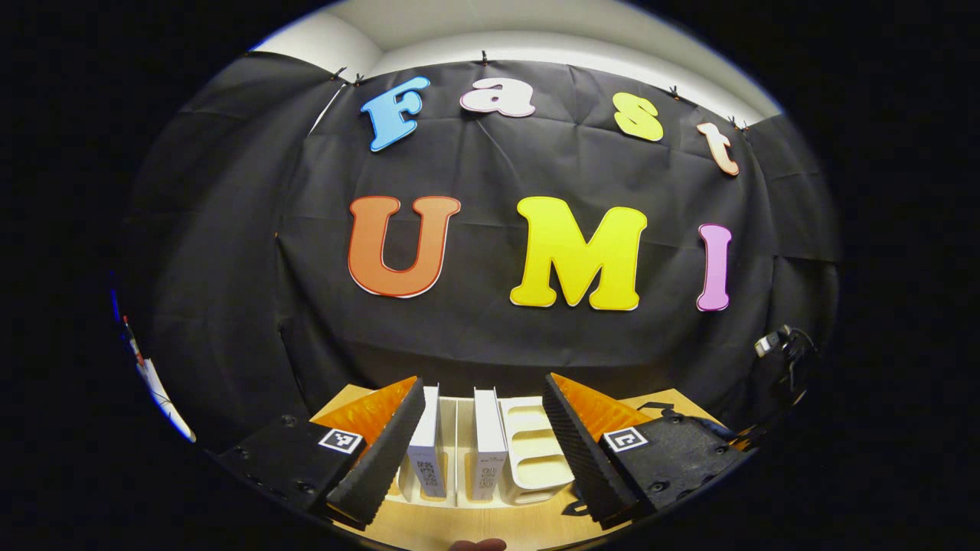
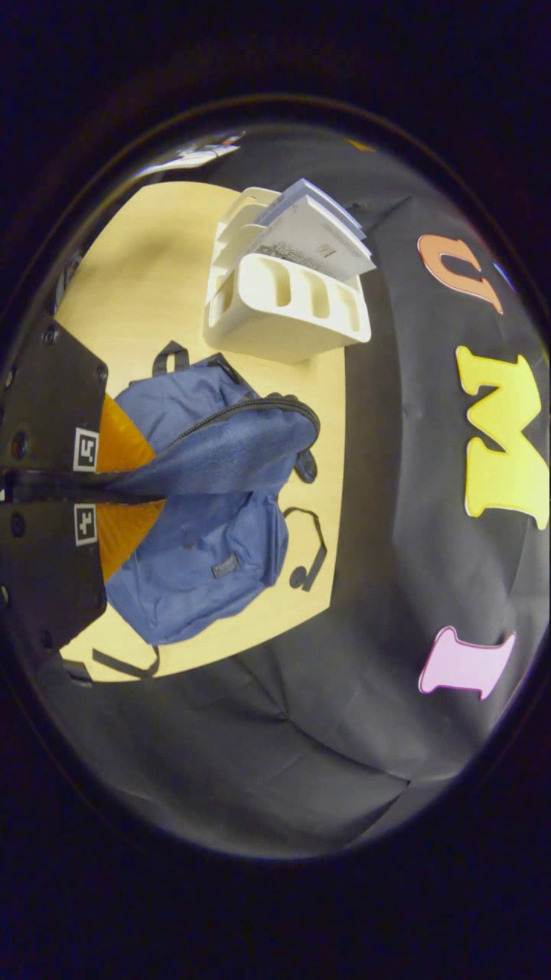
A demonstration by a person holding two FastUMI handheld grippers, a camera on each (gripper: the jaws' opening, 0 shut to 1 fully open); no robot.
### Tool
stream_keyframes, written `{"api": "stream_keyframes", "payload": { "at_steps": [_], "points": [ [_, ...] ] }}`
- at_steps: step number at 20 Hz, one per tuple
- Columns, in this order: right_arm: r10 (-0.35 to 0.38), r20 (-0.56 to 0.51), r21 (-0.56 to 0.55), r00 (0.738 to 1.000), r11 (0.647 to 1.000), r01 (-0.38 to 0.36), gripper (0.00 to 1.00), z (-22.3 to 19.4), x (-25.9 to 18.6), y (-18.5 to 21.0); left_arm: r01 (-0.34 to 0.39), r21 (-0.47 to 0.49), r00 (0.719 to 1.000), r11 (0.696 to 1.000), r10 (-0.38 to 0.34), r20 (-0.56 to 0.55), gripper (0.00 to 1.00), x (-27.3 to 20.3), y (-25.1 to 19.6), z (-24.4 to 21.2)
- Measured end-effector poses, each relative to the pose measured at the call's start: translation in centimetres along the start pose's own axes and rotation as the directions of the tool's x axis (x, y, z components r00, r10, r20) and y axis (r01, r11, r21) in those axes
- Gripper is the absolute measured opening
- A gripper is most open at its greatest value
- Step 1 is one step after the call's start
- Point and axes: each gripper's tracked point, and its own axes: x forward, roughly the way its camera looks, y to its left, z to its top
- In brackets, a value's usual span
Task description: Open the schoolbag, grab two books from the bookshelf and put them into the schoolbag.
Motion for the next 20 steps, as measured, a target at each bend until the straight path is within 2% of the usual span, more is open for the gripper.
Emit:
{"api": "stream_keyframes", "payload": {
  "at_steps": [3,8,12,15,17,20],
  "points": [
    [-0.011,-0.002,-0.032,1.000,0.999,0.011,0.00,1.8,-0.5,-4.0,0.010,0.006,1.000,1.000,-0.010,-0.026,0.98,1.1,0.0,0.0],
    [-0.014,-0.022,-0.016,1.000,1.000,0.014,0.01,3.9,0.6,-9.9,-0.001,0.002,0.994,1.000,0.001,-0.112,0.98,3.3,-0.5,-0.9],
    [0.007,-0.049,0.015,0.999,1.000,-0.006,0.01,4.9,2.8,-14.4,0.029,0.023,0.971,0.999,-0.023,-0.237,0.98,5.2,-1.7,-2.1],
    [0.041,-0.072,0.053,0.997,0.998,-0.037,0.00,5.0,4.3,-16.4,0.063,0.051,0.958,0.997,-0.046,-0.284,0.98,6.9,-2.8,-1.7],
    [0.064,-0.084,0.070,0.994,0.996,-0.058,0.00,4.9,5.1,-17.0,0.084,0.056,0.936,0.995,-0.060,-0.347,0.98,8.1,-3.4,-2.5],
    [0.097,-0.111,0.083,0.989,0.993,-0.088,0.01,4.8,6.2,-17.7,0.075,0.033,0.874,0.997,-0.050,-0.483,0.98,9.8,-3.2,-5.0]
  ]
}}
